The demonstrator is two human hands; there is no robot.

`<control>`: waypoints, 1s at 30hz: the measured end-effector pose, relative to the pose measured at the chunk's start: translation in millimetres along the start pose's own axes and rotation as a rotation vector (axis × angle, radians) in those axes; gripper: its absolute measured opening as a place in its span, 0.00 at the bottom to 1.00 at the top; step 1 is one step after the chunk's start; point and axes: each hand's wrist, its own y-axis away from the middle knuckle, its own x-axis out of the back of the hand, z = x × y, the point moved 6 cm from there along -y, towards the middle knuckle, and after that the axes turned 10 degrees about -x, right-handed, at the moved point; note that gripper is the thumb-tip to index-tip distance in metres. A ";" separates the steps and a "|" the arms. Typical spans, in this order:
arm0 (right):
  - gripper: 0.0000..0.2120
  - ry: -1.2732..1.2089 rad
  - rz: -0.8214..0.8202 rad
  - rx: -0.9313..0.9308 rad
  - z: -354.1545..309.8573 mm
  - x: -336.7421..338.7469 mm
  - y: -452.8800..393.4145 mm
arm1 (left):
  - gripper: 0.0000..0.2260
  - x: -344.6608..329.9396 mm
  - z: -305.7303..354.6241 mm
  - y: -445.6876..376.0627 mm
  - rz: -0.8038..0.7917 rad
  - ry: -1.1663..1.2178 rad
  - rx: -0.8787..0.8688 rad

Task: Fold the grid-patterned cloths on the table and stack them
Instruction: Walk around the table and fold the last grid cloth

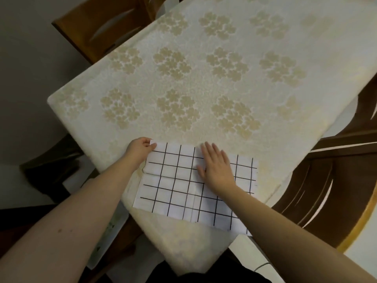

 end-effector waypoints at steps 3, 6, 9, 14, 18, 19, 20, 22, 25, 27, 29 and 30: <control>0.32 0.018 -0.050 0.004 -21.7 -19.8 -7.2 | 0.20 -0.6 -2.5 -4.6 0.007 0.006 0.004; 0.33 0.055 -0.064 0.013 -24.0 -32.7 -4.7 | 0.20 -0.7 -3.6 -8.6 0.019 -0.006 0.004; 0.33 0.072 -0.048 -0.010 -9.1 -34.2 1.8 | 0.20 -0.5 -2.7 -9.2 0.028 -0.017 0.006; 0.32 0.117 -0.005 -0.105 30.1 -25.0 12.5 | 0.20 -1.6 -2.8 -10.4 0.026 -0.026 0.011; 0.32 0.120 0.002 -0.207 60.6 -14.9 23.4 | 0.19 -2.4 0.1 -9.4 0.039 -0.042 0.022; 0.32 0.118 0.006 -0.222 65.3 -13.3 25.5 | 0.19 -3.0 -0.3 -9.9 0.042 -0.034 0.026; 0.32 0.113 0.016 -0.234 68.6 -11.1 27.0 | 0.19 -2.9 -0.8 -10.3 0.046 -0.027 0.030; 0.31 0.096 0.030 -0.264 74.3 -7.6 29.1 | 0.17 -1.5 -1.7 -9.7 0.052 -0.017 0.036; 0.31 0.054 0.045 -0.363 87.2 -2.6 34.8 | 0.13 -0.6 -3.6 -11.1 0.052 0.006 0.046; 0.32 0.020 0.061 -0.445 96.3 0.4 41.1 | 0.12 -1.6 -0.9 -9.8 0.050 0.022 0.047; 0.33 0.020 0.114 -0.484 97.2 5.7 47.3 | 0.12 -3.2 3.2 -8.2 0.052 0.006 0.041; 0.33 0.031 0.132 -0.468 91.4 7.6 50.3 | 0.12 -2.8 5.0 -6.6 0.061 -0.005 0.044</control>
